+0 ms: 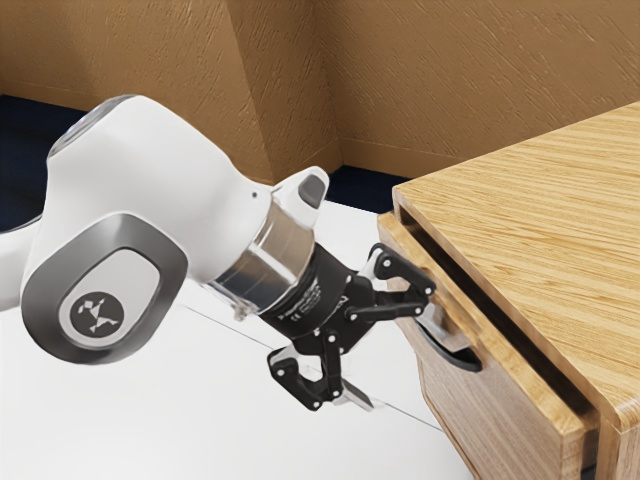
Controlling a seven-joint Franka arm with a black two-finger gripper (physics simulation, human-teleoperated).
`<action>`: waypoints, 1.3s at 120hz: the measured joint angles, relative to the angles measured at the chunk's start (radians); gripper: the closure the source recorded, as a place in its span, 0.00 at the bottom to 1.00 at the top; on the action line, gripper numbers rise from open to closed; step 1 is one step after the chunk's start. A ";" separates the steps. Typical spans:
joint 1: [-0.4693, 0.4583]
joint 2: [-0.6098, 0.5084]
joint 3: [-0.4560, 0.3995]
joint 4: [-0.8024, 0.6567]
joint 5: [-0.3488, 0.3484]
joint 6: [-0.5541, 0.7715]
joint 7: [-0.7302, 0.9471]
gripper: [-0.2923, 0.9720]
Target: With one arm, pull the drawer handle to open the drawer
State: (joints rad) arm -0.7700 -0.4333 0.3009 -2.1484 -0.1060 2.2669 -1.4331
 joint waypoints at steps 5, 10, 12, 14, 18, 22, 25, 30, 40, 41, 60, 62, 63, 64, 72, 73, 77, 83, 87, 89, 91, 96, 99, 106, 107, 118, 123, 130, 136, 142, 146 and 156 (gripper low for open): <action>0.002 -0.006 -0.001 -0.005 0.002 0.000 0.001 0.23; 0.002 -0.012 -0.002 -0.011 0.004 0.000 0.002 0.23; 0.004 -0.016 -0.003 -0.013 0.005 0.000 0.003 0.23; 0.008 -0.020 -0.007 -0.016 0.005 0.000 0.003 0.23; 0.022 -0.029 -0.019 -0.024 0.004 0.000 0.004 0.23; 0.036 -0.040 -0.031 -0.034 0.003 0.000 0.005 0.24; 0.043 -0.048 -0.037 -0.042 0.003 0.000 0.005 0.24; 0.056 -0.062 -0.048 -0.054 0.001 0.001 0.006 0.24; 0.094 -0.091 -0.081 -0.078 -0.004 0.003 0.009 0.24; 0.098 -0.093 -0.085 -0.080 -0.004 0.003 0.009 0.24; 0.151 -0.136 -0.129 -0.113 -0.019 0.009 0.014 0.25; 0.155 -0.139 -0.132 -0.116 -0.021 0.010 0.015 0.25; 0.157 -0.141 -0.134 -0.118 -0.022 0.011 0.015 0.25; 0.159 -0.143 -0.136 -0.119 -0.023 0.011 0.016 0.25; 0.168 -0.156 -0.143 -0.130 -0.028 0.013 0.018 0.25; 0.169 -0.157 -0.144 -0.131 -0.029 0.013 0.018 0.25; 0.171 -0.163 -0.145 -0.136 -0.030 0.014 0.019 0.25; 0.172 -0.170 -0.145 -0.143 -0.030 0.013 0.020 0.25; 0.173 -0.175 -0.146 -0.147 -0.030 0.011 0.020 0.25; 0.173 -0.178 -0.146 -0.149 -0.030 0.010 0.020 0.24; 0.174 -0.181 -0.146 -0.152 -0.030 0.009 0.020 0.24; 0.175 -0.191 -0.146 -0.162 -0.029 0.007 0.019 0.24; 0.177 -0.195 -0.147 -0.168 -0.028 0.005 0.019 0.24; 0.183 -0.205 -0.147 -0.179 -0.030 0.003 0.019 0.24; 0.183 -0.206 -0.147 -0.180 -0.030 0.003 0.019 0.24; 0.185 -0.216 -0.147 -0.190 -0.034 0.000 0.019 0.24; 0.186 -0.221 -0.147 -0.193 -0.035 -0.001 0.020 0.23; 0.188 -0.229 -0.149 -0.198 -0.036 -0.003 0.020 0.23; 0.199 -0.240 -0.159 -0.208 -0.037 -0.004 0.020 0.23; 0.209 -0.257 -0.165 -0.222 -0.037 -0.005 0.021 0.23; 0.212 -0.266 -0.168 -0.230 -0.037 -0.006 0.021 0.23; 0.222 -0.286 -0.178 -0.240 -0.039 -0.009 0.022 0.23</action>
State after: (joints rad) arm -0.5479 -0.7194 0.1226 -2.3879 -0.1452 2.2584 -1.4109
